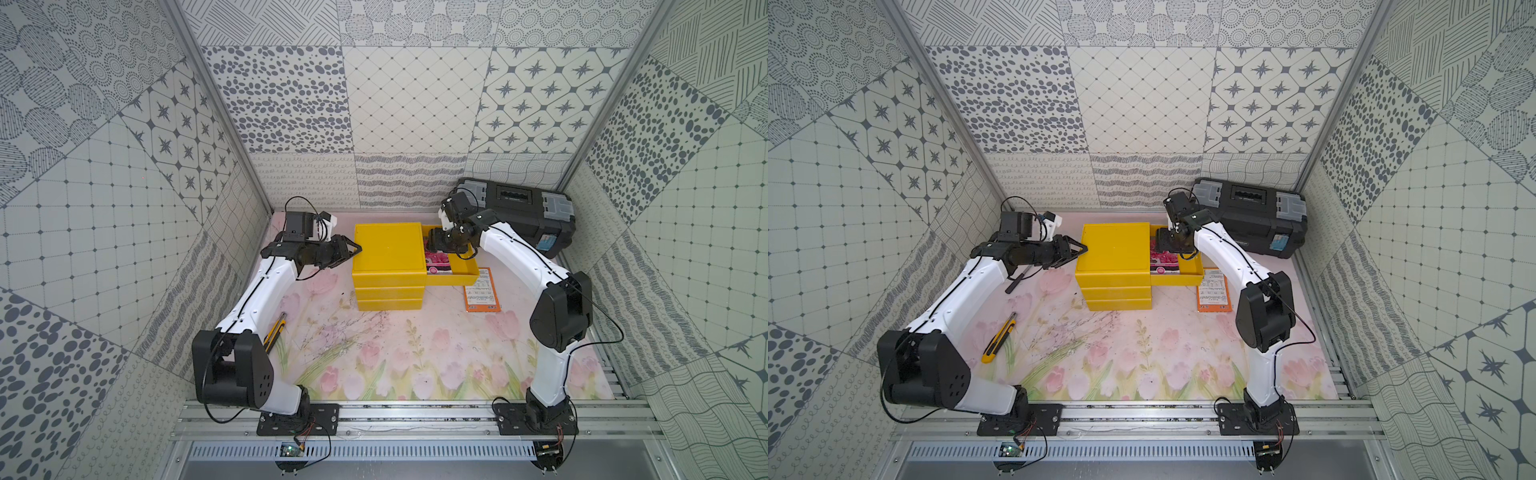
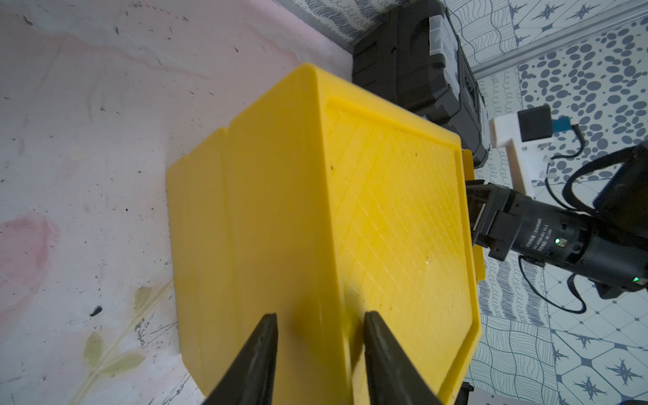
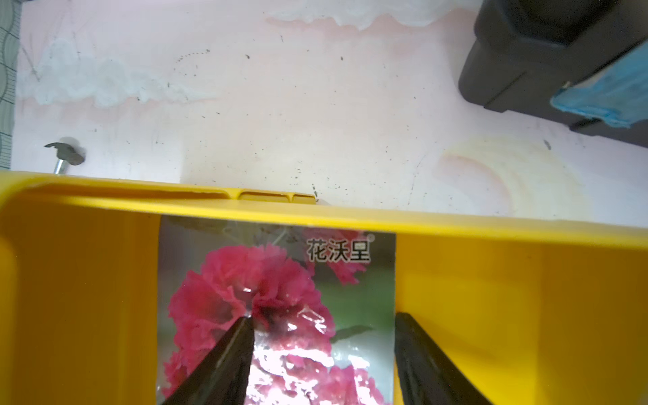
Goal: Take the seed bags out of the drawer
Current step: Pick up the seed packet from the drawer.
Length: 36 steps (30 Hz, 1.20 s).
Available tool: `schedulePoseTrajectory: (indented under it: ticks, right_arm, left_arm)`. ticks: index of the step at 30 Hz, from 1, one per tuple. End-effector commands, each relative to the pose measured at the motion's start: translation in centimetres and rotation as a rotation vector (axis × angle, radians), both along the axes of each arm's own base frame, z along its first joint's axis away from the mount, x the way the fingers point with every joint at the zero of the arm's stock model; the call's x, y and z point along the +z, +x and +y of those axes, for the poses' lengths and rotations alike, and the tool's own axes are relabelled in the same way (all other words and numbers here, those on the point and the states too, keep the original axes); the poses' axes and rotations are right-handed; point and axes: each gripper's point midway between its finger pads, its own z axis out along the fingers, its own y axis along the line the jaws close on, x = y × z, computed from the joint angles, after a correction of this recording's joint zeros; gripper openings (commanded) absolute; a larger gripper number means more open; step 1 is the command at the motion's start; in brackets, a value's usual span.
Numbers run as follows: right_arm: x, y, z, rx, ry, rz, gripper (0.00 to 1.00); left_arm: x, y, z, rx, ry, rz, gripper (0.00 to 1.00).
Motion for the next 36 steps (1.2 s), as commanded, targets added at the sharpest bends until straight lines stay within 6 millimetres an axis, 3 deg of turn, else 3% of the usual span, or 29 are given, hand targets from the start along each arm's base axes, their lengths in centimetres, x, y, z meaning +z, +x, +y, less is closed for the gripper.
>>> schedulePoseTrajectory:
  ticks: [1, 9, 16, 28, 36]
  right_arm:
    - [0.7, 0.2, 1.3, 0.007, 0.097, 0.001, 0.61]
    - [1.9, 0.0, 1.2, -0.009, 0.177, -0.024, 0.33]
    - [2.7, -0.1, 0.8, -0.026, 0.237, -0.039, 0.17]
    - [6.4, -0.3, 1.0, -0.02, 0.358, -0.097, 0.0]
    - [7.2, -0.4, 0.5, -0.022, 0.36, -0.116, 0.0]
  left_arm:
    - [-3.6, -2.2, 1.8, 0.062, 0.096, 0.163, 0.43]
    - [-3.6, -2.1, 1.8, 0.062, 0.096, 0.162, 0.43]
    - [-3.7, -2.2, 1.9, 0.063, 0.098, 0.165, 0.43]
    - [-3.8, -2.1, 1.9, 0.065, 0.101, 0.167, 0.43]
    - [-3.8, -2.1, 1.9, 0.064, 0.101, 0.167, 0.43]
